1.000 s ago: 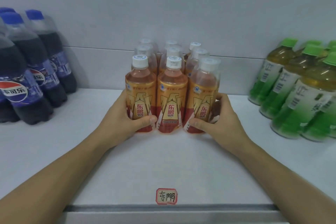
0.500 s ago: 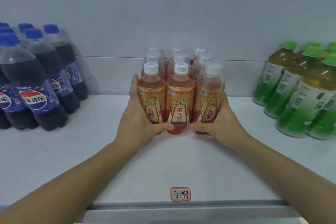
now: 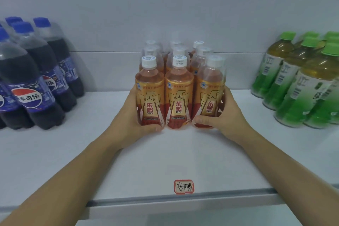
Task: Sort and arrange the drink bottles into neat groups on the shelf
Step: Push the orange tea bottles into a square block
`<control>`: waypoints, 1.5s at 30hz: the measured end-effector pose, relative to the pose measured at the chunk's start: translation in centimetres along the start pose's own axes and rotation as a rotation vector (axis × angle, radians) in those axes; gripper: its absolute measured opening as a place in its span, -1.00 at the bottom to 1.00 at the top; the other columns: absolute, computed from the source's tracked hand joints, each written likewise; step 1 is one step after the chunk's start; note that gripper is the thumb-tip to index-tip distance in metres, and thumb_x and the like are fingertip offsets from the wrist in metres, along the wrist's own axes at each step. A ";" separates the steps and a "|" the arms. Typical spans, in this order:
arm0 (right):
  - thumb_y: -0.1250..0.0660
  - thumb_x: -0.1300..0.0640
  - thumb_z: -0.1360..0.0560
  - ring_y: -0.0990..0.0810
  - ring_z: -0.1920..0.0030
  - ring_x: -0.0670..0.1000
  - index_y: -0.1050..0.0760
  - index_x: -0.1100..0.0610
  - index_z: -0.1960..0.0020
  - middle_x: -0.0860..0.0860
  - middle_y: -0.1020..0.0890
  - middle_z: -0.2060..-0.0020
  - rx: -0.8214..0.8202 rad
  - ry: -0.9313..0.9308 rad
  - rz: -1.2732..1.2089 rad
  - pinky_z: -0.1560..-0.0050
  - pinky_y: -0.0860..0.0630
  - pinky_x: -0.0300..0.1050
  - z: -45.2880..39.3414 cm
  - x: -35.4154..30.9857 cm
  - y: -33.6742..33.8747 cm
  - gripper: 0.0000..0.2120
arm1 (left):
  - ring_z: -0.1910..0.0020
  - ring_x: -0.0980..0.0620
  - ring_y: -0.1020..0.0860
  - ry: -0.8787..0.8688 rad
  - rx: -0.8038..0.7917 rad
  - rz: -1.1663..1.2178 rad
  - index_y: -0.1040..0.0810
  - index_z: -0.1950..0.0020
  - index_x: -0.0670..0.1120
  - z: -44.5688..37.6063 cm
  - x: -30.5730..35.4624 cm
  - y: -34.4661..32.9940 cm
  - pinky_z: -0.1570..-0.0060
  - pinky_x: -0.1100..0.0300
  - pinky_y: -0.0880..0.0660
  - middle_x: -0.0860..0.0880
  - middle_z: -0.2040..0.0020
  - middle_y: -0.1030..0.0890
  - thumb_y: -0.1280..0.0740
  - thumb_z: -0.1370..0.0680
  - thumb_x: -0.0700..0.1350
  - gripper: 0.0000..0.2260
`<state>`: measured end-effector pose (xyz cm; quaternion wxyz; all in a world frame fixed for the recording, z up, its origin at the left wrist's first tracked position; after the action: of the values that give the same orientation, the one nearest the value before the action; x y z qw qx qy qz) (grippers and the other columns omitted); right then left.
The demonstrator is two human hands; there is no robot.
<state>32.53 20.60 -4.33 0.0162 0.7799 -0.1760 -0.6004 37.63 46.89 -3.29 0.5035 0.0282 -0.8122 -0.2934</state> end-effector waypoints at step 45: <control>-0.38 -0.33 -0.46 -0.34 -0.50 0.35 -0.48 0.15 -0.41 0.26 -0.41 -0.46 -0.175 -0.442 -0.833 -0.51 -0.19 0.39 -6.6 1.5 -3.2 -0.29 | 0.06 0.02 -0.73 0.408 0.146 0.915 -0.77 0.11 0.04 -6.3 -1.6 -1.4 0.07 0.11 -0.65 -0.07 0.03 -0.76 0.03 -0.70 0.26 -0.37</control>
<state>39.84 21.91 -4.65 -0.1982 0.6335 0.2035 -0.7197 43.34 43.48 -3.29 0.7255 -0.2387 -0.6450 0.0263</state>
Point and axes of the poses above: each hand's wrist, its own z-axis away from the middle knuckle, its own y-axis out of the back of the hand, x = y × z, the point moved 6 cm from there along -z, towards the middle knuckle
